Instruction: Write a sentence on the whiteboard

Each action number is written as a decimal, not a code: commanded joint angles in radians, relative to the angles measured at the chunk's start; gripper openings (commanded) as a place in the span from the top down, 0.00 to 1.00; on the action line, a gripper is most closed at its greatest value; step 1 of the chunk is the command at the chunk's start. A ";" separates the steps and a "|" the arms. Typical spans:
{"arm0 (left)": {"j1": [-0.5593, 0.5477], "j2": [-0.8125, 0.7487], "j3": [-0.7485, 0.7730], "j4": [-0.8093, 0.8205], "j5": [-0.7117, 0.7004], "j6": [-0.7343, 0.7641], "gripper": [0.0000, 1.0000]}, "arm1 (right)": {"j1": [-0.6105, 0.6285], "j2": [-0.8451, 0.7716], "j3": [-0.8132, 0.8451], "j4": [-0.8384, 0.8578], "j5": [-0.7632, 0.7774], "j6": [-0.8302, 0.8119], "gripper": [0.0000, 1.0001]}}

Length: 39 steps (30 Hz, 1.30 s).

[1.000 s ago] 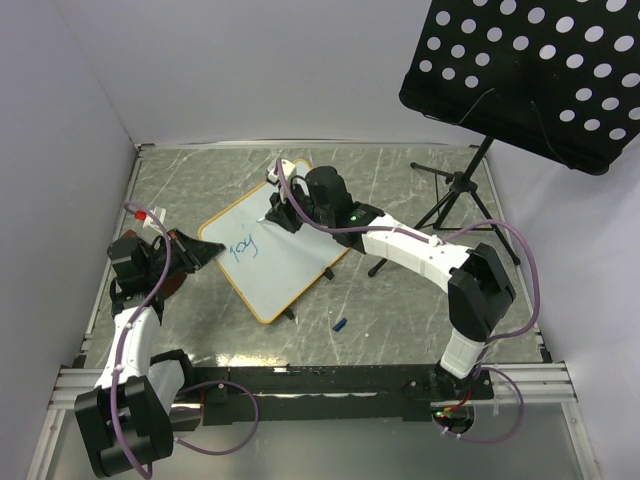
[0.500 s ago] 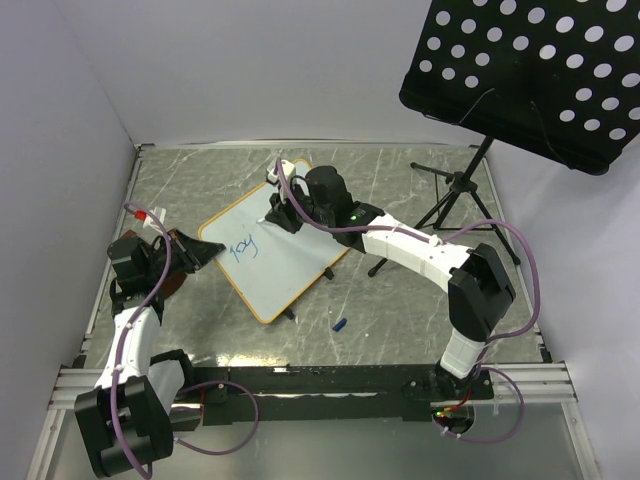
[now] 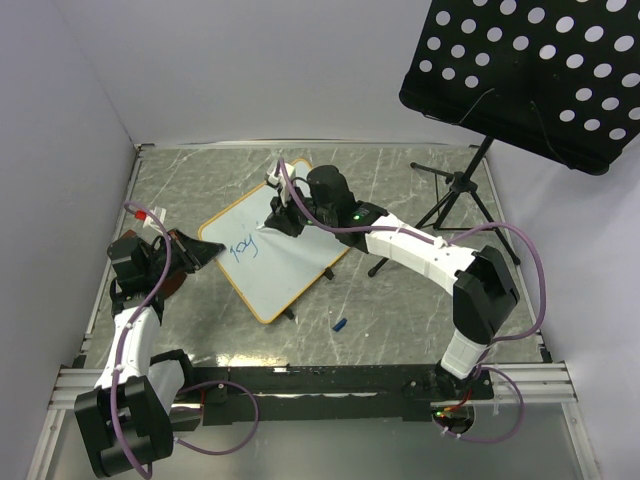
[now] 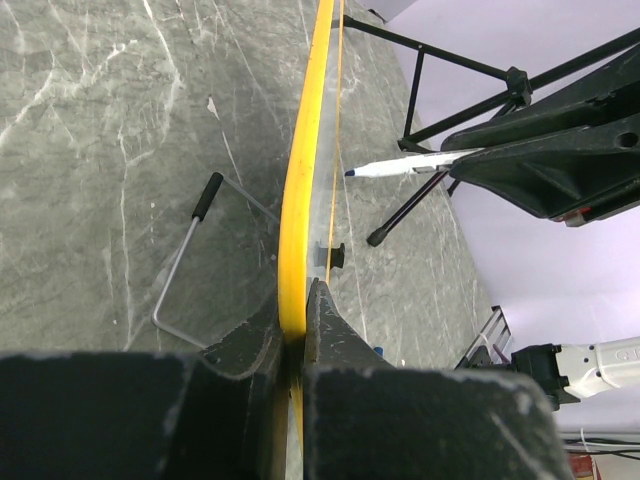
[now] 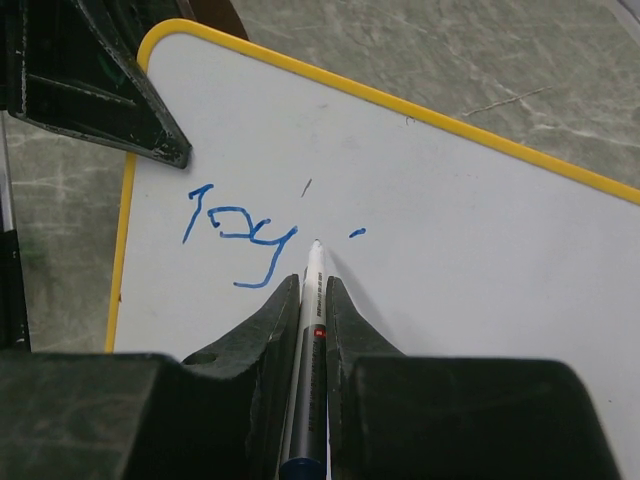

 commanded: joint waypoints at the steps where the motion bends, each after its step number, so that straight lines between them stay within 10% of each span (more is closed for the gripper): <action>1: -0.012 -0.013 0.015 0.005 0.002 0.115 0.99 | -0.002 -0.022 0.040 0.003 -0.017 -0.006 1.00; 39: -0.012 -0.007 0.016 0.011 0.007 0.113 0.99 | -0.032 0.044 0.084 -0.023 0.094 -0.029 1.00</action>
